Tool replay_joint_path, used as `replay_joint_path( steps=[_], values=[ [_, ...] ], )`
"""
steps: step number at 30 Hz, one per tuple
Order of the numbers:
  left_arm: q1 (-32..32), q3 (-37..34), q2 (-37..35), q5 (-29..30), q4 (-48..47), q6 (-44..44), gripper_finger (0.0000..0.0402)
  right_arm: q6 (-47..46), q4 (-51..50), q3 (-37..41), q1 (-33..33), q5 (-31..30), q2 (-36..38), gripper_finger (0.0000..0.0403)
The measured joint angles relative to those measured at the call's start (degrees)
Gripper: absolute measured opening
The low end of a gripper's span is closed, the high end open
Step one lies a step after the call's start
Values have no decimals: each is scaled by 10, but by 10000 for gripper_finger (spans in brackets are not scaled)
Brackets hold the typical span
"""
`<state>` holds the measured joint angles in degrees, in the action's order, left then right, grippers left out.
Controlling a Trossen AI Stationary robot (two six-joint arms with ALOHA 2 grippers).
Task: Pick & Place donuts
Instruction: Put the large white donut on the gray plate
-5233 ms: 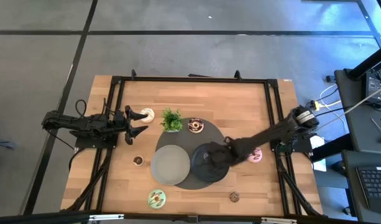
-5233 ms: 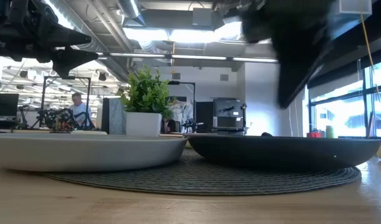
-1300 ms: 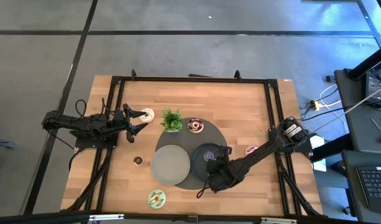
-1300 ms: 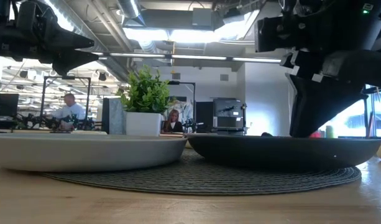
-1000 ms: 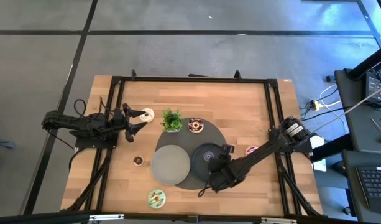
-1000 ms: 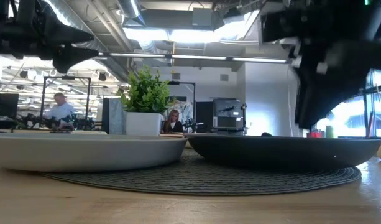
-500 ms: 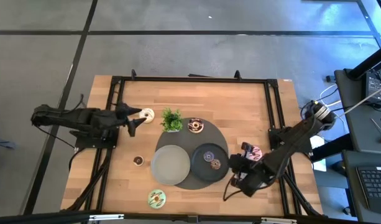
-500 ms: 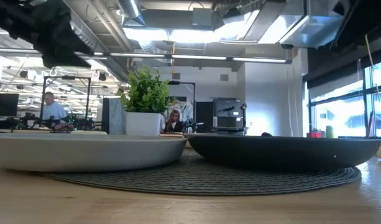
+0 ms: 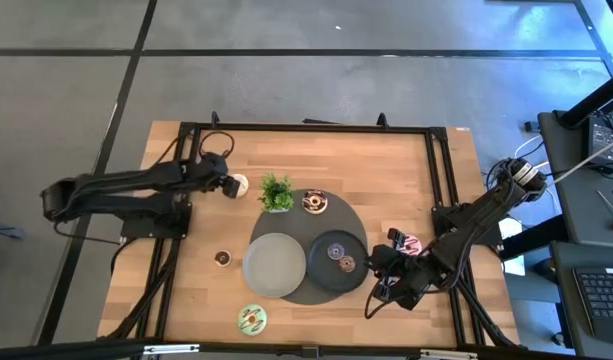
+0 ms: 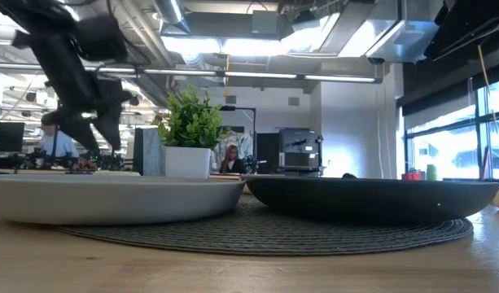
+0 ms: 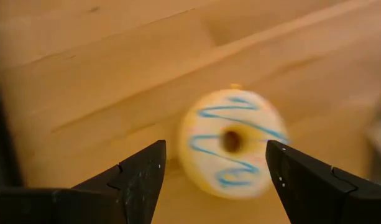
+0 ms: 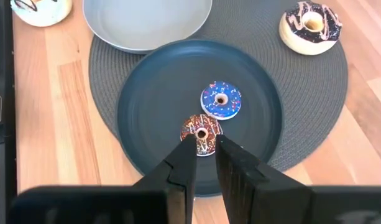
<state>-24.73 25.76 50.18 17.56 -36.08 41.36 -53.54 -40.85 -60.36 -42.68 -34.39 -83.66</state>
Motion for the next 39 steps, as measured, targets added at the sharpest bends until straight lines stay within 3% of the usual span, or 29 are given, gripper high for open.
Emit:
replay_joint_path(
  steps=[5, 13, 28, 39],
  values=[
    [-45, 0, 58, -22, 17, 0, 269, 0, 0, 0, 0, 0, 0, 63],
    [-47, 0, 118, -22, 36, -1, 269, 1, -1, 0, 0, 1, 0, 63],
    [-47, 0, 134, -24, 59, -9, 268, 2, -4, 0, 0, 1, 0, 63],
    [-46, 0, 134, -52, 59, -17, 193, 2, -4, 0, 0, 1, 0, 63]
  ],
)
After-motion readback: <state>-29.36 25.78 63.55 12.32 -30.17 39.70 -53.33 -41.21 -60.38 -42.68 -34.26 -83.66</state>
